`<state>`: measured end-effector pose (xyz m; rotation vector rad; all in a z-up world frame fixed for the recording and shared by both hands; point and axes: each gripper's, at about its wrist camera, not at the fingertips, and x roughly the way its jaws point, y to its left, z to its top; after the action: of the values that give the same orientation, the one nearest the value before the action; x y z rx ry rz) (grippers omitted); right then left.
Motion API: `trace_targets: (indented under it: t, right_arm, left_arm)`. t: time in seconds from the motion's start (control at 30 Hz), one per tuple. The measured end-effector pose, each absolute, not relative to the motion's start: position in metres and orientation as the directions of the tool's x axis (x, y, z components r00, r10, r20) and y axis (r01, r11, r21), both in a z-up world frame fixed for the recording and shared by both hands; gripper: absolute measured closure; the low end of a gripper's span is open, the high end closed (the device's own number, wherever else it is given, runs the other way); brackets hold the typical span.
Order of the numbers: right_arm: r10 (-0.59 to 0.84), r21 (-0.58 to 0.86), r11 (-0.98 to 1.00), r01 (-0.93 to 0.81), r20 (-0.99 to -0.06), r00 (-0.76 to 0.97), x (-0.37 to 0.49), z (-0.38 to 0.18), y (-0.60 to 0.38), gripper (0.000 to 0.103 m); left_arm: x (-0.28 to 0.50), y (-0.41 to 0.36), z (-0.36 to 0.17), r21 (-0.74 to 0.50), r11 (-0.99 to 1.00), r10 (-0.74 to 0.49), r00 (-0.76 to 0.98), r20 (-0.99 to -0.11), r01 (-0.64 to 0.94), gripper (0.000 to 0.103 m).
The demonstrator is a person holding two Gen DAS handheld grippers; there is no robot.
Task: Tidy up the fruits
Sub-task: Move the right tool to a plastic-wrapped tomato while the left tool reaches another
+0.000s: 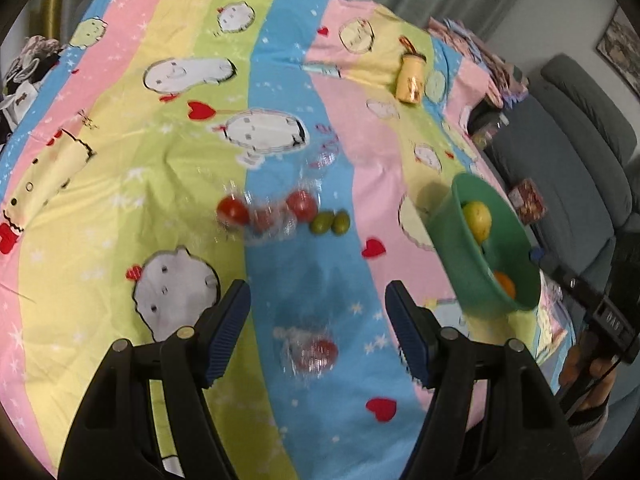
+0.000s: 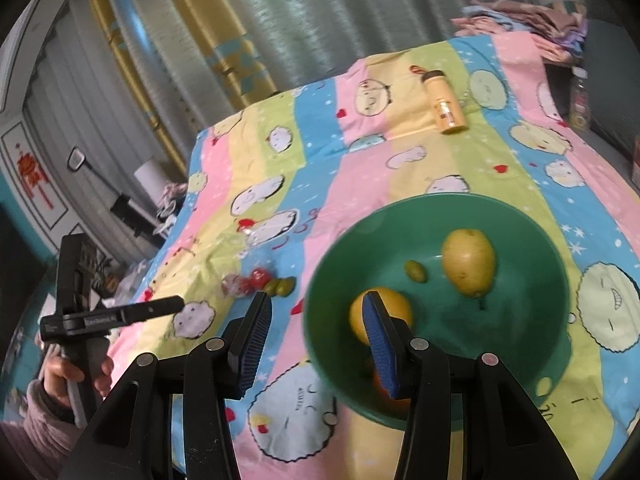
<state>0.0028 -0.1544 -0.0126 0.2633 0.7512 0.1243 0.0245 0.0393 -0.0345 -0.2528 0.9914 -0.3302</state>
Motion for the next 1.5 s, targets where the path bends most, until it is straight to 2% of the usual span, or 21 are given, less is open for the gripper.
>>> trace_targets:
  t: [0.6, 0.87, 1.03, 1.2, 1.37, 1.5]
  right_arm:
    - [0.272, 0.225, 0.962, -0.154, -0.744, 0.61, 0.03, -0.036, -0.09, 0.055]
    - [0.264, 0.189, 0.963, -0.191, -0.788, 0.556, 0.063, -0.051, -0.066, 0.055]
    - [0.241, 0.161, 0.968, -0.194, -0.812, 0.531, 0.086, -0.06, -0.056, 0.055]
    - [0.21, 0.123, 0.972, -0.199, -0.833, 0.511, 0.112, -0.069, -0.047, 0.055]
    - [0.18, 0.081, 0.972, -0.222, -0.863, 0.472, 0.137, -0.085, -0.035, 0.055]
    - [0.139, 0.036, 0.972, -0.232, -0.885, 0.444, 0.151, -0.098, -0.029, 0.055]
  left_arm:
    - [0.013, 0.028, -0.068, -0.401, 0.889, -0.458, 0.399, -0.794, 0.223, 0.033]
    - [0.014, 0.021, -0.084, -0.373, 0.897, -0.438, 0.364, -0.822, 0.239, 0.035]
    - [0.014, 0.023, -0.089, -0.358, 0.901, -0.428, 0.368, -0.826, 0.243, 0.045]
    - [0.018, 0.028, -0.094, -0.357, 0.906, -0.42, 0.388, -0.82, 0.227, 0.065]
    - [0.015, 0.036, -0.094, -0.384, 0.895, -0.444, 0.403, -0.8, 0.225, 0.072]
    - [0.012, 0.053, -0.087, -0.429, 0.879, -0.477, 0.423, -0.771, 0.209, 0.072]
